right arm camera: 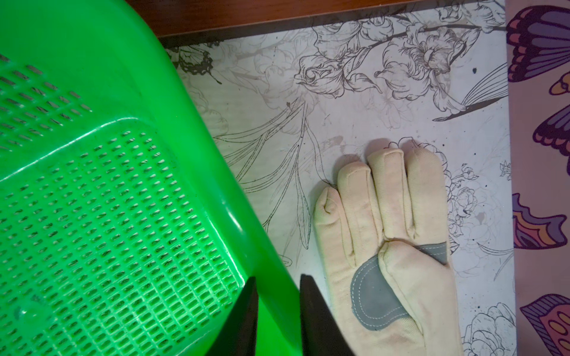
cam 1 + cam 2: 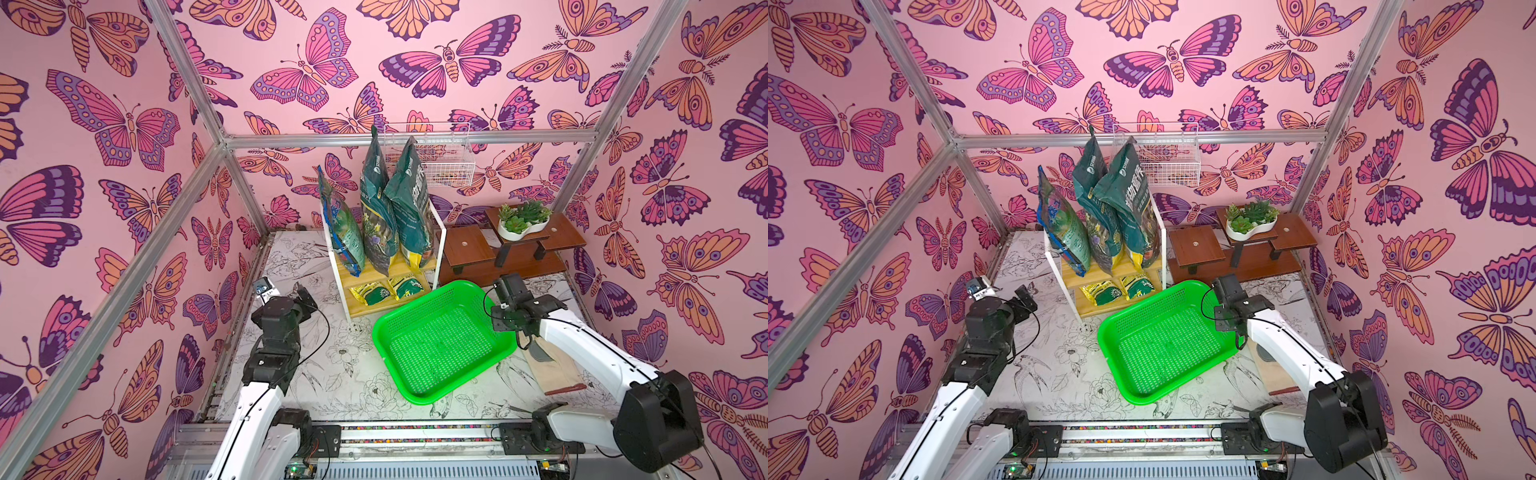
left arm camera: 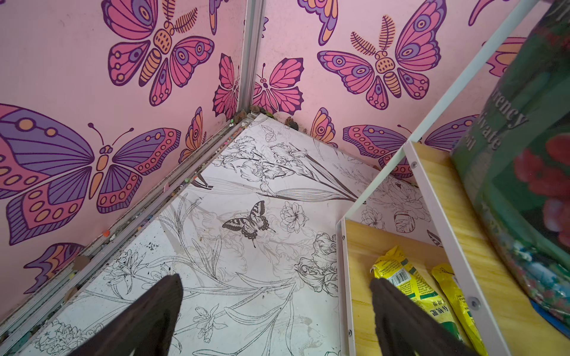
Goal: Take down the fertilizer bag from the shelf
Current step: Adjust the storage box at the center of the board.
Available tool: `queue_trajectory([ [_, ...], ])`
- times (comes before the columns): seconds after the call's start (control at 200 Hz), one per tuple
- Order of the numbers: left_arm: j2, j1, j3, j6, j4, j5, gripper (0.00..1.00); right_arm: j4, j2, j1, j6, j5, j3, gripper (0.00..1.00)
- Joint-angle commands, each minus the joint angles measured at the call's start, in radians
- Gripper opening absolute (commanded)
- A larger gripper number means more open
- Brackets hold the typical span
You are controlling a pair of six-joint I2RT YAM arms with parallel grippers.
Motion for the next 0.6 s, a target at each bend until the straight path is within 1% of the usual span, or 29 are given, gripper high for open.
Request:
queue_trajectory([
  [0.0, -0.008, 0.005, -0.018, -0.008, 0.014, 0.001, 1.00, -0.139, 0.011, -0.006, 0.057, 0.007, -0.026, 0.27],
  [0.085, -0.011, 0.005, -0.020, -0.008, 0.014, 0.003, 1.00, -0.157, 0.010, -0.007, 0.073, 0.007, -0.028, 0.27],
  [0.195, -0.025, 0.005, -0.025, -0.007, 0.015, -0.002, 1.00, -0.188, -0.003, -0.006, 0.108, -0.028, -0.037, 0.28],
  [0.325, -0.031, 0.004, -0.026, -0.008, 0.015, -0.005, 1.00, -0.220, -0.025, -0.006, 0.140, 0.003, -0.045, 0.29],
  [0.501, -0.033, 0.004, -0.027, -0.009, 0.014, 0.007, 1.00, -0.220, -0.033, -0.007, 0.134, 0.027, -0.010, 0.30],
  [0.596, -0.035, 0.004, -0.027, -0.008, 0.014, 0.015, 1.00, -0.213, -0.029, -0.006, 0.115, 0.001, 0.034, 0.33],
])
